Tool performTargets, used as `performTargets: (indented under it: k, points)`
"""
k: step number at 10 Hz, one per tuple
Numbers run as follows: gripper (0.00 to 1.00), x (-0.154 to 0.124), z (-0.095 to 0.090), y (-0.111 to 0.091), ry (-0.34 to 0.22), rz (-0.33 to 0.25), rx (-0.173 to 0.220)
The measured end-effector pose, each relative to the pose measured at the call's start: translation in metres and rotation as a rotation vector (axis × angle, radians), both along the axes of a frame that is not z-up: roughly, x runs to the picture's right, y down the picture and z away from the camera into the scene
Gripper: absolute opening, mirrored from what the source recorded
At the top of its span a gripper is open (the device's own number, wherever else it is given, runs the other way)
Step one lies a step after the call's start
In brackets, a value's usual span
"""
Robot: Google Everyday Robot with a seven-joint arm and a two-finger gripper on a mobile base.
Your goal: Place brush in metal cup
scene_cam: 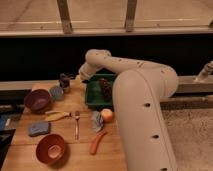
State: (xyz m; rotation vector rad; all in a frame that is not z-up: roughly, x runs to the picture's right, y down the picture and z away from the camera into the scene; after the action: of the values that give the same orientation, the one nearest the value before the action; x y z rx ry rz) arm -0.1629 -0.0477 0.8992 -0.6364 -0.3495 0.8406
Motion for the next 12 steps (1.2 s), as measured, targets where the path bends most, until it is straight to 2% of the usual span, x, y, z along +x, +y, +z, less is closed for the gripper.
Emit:
performTargets:
  k: [3, 4, 7, 11, 12]
  points:
    - [0.01, -0.001, 0.006, 0.01, -0.02, 0.004, -0.019]
    - [0.05, -0.002, 0.009, 0.013, -0.029, 0.002, -0.025]
    - [0.35, -0.015, 0.011, 0.022, -0.087, -0.012, -0.019]
    - [0.74, -0.025, 0.002, 0.023, -0.112, -0.055, 0.001]
    - [0.75, -0.026, 0.001, 0.025, -0.113, -0.061, 0.0]
